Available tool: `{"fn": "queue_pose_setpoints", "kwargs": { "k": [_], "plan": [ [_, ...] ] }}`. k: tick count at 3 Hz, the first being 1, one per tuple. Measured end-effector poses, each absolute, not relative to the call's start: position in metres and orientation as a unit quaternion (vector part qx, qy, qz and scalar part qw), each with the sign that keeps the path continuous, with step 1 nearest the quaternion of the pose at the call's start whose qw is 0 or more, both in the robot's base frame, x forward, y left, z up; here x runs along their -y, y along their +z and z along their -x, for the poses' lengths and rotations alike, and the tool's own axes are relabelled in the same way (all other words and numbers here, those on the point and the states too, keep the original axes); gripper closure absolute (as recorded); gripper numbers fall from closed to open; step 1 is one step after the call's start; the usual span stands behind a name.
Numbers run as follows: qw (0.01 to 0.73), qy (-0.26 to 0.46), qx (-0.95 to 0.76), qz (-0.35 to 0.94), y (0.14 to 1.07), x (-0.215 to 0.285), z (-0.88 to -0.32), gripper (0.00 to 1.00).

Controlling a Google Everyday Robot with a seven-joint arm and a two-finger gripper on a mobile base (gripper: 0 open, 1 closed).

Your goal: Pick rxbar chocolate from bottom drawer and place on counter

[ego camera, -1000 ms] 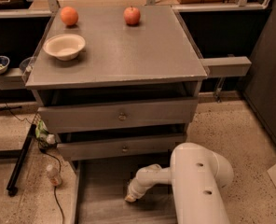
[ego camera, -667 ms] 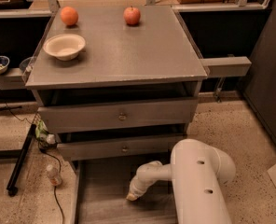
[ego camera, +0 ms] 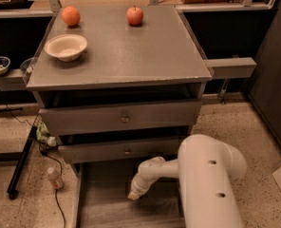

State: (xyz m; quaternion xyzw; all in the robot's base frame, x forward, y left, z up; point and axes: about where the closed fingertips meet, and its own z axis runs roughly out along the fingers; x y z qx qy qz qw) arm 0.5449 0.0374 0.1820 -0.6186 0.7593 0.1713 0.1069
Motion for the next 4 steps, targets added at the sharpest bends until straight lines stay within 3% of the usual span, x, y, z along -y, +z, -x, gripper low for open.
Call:
{"fn": "queue_pose_setpoints", "kwargs": {
  "k": [2, 4],
  "plan": [
    [0.137, 0.171, -0.758, 0.614, 0.252, -0.001, -0.519, 1.00],
    [0.136, 0.165, -0.758, 0.616, 0.263, 0.001, -0.519, 1.00]
  ]
}}
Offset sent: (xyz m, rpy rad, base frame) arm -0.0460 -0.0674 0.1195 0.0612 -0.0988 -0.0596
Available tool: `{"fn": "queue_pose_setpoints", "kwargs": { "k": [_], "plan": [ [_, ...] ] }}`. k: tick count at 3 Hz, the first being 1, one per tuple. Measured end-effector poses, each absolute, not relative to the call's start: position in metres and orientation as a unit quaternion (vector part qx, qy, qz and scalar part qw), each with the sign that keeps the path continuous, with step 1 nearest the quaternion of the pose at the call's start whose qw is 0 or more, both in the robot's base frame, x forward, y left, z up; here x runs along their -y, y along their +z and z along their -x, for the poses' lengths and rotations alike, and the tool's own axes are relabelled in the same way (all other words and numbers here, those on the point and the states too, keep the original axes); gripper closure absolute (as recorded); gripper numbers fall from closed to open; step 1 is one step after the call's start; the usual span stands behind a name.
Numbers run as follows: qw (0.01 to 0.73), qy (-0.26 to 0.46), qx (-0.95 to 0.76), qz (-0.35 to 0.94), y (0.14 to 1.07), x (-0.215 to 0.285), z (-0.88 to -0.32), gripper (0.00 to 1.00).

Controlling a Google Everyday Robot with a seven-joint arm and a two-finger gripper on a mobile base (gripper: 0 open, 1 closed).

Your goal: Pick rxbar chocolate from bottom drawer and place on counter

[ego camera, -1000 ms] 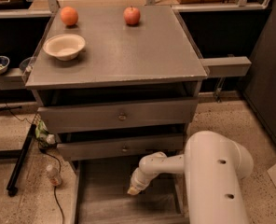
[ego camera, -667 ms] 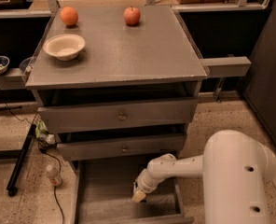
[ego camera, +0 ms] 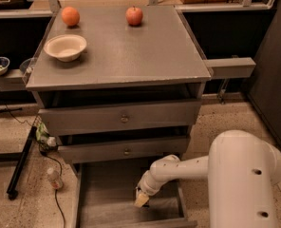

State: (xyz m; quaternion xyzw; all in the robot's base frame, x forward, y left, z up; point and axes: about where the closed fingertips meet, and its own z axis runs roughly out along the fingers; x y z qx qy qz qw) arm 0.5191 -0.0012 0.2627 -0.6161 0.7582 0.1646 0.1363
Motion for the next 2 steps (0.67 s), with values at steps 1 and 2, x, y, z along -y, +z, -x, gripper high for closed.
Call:
{"fn": "queue_pose_setpoints", "kwargs": {
  "k": [1, 2],
  "plan": [
    [0.141, 0.140, -0.758, 0.622, 0.296, 0.008, -0.522, 1.00],
    [0.144, 0.123, -0.758, 0.624, 0.316, 0.014, -0.525, 1.00]
  ]
}}
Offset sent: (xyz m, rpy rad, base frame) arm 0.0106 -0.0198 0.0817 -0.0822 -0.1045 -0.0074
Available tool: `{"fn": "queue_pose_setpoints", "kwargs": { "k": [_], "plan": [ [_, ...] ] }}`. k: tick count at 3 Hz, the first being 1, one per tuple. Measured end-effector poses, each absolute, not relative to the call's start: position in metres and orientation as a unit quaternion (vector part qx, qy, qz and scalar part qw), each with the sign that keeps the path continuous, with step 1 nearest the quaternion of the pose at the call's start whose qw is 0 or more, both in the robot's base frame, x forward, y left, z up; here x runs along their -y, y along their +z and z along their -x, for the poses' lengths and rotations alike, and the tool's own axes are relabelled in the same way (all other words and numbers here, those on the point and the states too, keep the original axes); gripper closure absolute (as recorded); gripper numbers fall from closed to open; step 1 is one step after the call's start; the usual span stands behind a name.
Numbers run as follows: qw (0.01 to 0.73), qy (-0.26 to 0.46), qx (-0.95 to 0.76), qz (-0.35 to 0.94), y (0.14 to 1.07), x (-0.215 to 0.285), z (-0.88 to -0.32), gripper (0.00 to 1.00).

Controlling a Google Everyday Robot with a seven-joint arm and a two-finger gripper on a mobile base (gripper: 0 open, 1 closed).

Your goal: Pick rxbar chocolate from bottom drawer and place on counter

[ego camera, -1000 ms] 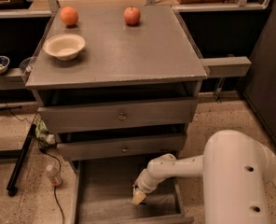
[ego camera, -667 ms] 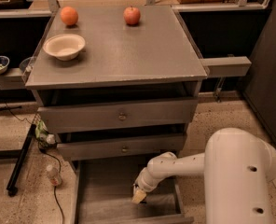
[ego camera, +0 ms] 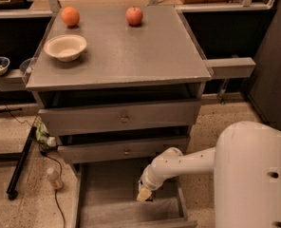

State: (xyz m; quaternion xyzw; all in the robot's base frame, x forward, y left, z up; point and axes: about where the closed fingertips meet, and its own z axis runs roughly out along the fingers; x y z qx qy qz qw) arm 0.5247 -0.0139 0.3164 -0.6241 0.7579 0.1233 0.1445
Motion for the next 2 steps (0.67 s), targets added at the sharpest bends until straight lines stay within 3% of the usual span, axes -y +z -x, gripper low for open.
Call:
{"fn": "queue_pose_setpoints", "kwargs": {
  "k": [2],
  "plan": [
    [0.171, 0.059, -0.778, 0.601, 0.386, 0.074, -0.542, 1.00]
  ]
}}
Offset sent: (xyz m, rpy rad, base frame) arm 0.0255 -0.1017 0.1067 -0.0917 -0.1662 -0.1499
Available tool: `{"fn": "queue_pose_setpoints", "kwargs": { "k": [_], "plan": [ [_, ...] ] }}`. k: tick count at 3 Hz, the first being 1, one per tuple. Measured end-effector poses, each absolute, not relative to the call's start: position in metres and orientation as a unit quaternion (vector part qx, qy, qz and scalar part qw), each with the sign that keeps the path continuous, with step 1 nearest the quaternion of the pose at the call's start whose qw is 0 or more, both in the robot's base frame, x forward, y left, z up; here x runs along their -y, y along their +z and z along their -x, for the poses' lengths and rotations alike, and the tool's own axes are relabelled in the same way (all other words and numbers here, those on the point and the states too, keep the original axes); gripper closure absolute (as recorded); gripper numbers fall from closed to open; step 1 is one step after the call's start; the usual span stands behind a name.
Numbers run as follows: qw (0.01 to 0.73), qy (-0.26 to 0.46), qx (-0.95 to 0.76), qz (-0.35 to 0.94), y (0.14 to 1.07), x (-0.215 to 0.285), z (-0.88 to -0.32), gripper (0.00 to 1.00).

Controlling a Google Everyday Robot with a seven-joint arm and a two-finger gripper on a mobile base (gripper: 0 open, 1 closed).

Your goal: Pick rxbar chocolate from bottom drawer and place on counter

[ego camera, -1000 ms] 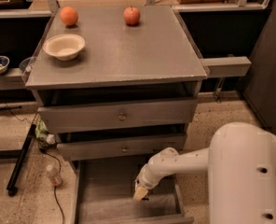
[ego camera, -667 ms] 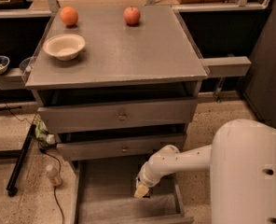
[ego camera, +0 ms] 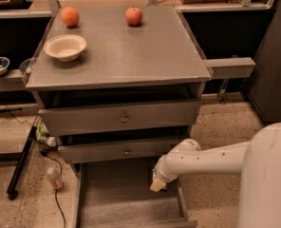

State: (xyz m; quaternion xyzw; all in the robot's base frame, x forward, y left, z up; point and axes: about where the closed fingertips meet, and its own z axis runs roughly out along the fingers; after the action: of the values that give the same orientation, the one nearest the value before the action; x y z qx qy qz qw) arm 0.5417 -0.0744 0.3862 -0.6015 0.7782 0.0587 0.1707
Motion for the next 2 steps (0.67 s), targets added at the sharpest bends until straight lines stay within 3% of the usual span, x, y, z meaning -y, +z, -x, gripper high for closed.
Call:
{"fn": "queue_pose_setpoints", "kwargs": {
  "k": [1, 2],
  "plan": [
    [0.193, 0.037, -0.799, 0.569, 0.4096, 0.1241, -0.5469, 1.00],
    [0.192, 0.037, -0.799, 0.569, 0.4095, 0.1241, -0.5469, 1.00]
  ]
}}
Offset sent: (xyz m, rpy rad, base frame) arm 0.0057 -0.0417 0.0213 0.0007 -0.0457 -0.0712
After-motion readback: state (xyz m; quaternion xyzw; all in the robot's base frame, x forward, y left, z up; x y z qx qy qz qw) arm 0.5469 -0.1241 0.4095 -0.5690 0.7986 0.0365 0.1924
